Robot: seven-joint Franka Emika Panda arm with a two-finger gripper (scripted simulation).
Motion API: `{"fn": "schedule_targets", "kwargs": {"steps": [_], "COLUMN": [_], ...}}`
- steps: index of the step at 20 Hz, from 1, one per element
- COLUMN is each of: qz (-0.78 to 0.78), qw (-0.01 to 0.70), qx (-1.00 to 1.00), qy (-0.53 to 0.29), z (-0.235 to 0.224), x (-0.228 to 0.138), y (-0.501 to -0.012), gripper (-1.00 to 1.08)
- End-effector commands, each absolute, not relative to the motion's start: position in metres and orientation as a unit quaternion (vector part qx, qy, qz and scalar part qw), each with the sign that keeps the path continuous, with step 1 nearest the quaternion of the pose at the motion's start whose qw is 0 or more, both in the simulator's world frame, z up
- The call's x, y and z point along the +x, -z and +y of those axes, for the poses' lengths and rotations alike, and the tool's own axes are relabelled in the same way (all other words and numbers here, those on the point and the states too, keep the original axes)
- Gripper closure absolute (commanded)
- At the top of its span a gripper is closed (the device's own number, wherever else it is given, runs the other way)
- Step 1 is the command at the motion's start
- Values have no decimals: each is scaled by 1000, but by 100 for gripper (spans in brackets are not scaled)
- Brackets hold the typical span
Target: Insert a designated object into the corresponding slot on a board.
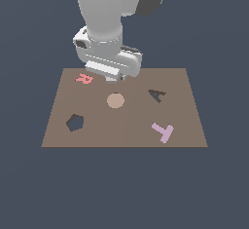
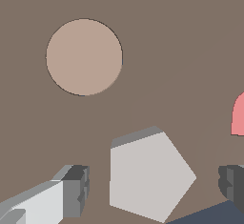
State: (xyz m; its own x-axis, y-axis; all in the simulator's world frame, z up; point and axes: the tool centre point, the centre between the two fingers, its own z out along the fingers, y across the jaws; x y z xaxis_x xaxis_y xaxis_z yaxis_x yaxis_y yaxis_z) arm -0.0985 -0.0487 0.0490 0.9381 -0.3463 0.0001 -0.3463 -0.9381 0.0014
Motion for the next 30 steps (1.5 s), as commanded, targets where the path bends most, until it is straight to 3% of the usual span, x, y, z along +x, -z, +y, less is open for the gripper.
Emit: {"fn": "schedule_targets", "kwargs": {"steps": [1,8,9,30], "qz": [-176,-178,-178,-215], "qw": [1,0,0,0], "qx": [984,984,984,977], "qy": [0,0,0,0], "z": [-49,-48,-48,-50], "x": [-99,-100,-100,-81], "y": [-44,-30,-30,-32], "gripper": [-92,-92,108,108]}}
